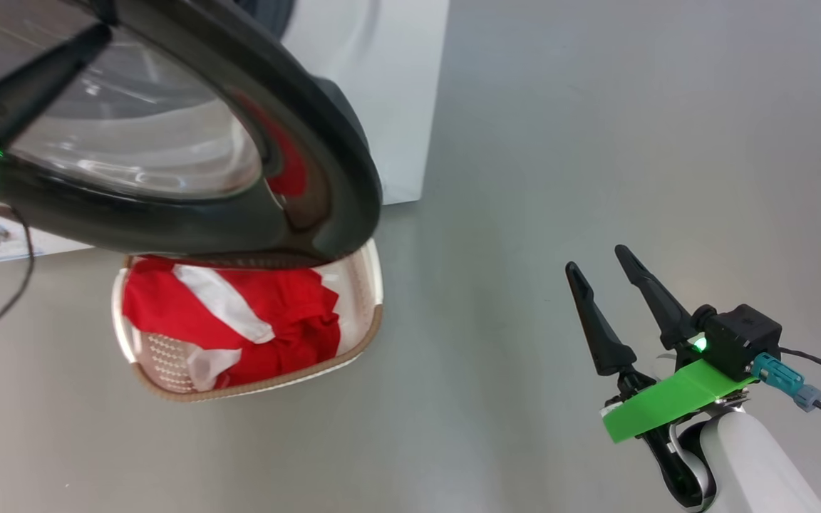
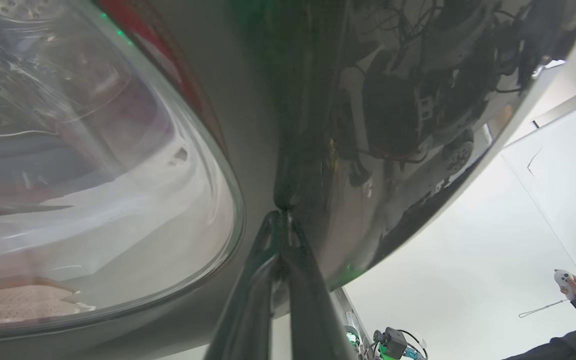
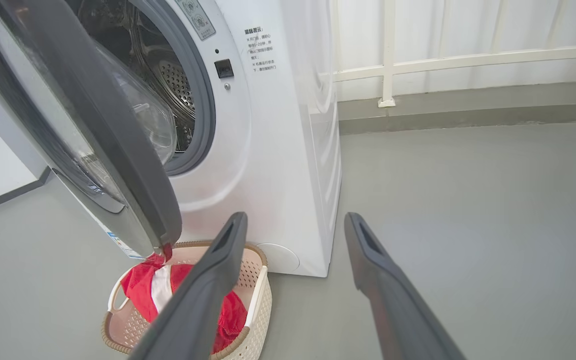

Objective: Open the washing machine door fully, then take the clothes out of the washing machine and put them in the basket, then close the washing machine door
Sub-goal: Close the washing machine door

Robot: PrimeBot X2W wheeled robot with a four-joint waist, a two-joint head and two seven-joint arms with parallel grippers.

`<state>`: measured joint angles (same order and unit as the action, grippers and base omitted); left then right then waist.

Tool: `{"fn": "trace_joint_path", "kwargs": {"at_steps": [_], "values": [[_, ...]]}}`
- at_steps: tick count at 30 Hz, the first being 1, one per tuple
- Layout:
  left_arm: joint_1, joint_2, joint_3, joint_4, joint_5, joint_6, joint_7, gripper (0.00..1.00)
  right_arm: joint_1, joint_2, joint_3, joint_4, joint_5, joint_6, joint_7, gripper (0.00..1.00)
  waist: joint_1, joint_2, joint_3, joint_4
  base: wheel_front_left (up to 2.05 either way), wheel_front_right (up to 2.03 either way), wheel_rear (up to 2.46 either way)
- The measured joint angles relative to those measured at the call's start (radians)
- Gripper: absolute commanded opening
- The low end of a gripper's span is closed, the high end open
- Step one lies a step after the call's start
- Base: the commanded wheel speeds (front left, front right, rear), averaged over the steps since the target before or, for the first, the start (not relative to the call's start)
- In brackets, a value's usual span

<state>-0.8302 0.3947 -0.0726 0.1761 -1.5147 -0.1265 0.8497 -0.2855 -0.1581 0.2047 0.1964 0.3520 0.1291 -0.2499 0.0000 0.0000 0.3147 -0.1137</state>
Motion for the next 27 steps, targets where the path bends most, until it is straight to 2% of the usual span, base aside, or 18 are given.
{"fn": "trace_joint_path", "kwargs": {"at_steps": [11, 20, 27], "values": [[-0.023, 0.016, -0.019, 0.047, 0.017, 0.0, -0.067, 0.0, 0.0, 0.002, -0.016, -0.002, 0.0, 0.0, 0.0, 1.0, 0.0, 0.0, -0.006, -0.038, 0.0, 0.0, 0.0], [-0.002, 0.021, -0.032, 0.03, 0.005, 0.0, -0.1, 0.0, 0.0, -0.001, -0.019, -0.002, 0.0, 0.0, 0.0, 1.0, 0.0, 0.0, -0.031, -0.013, 0.0, 0.0, 0.0], [0.112, 0.043, -0.044, -0.006, -0.003, 0.0, -0.144, 0.0, 0.004, -0.015, -0.021, 0.0, 0.0, 0.0, 0.0, 1.0, 0.0, 0.0, -0.057, 0.016, 0.0, 0.0, 0.0]]}}
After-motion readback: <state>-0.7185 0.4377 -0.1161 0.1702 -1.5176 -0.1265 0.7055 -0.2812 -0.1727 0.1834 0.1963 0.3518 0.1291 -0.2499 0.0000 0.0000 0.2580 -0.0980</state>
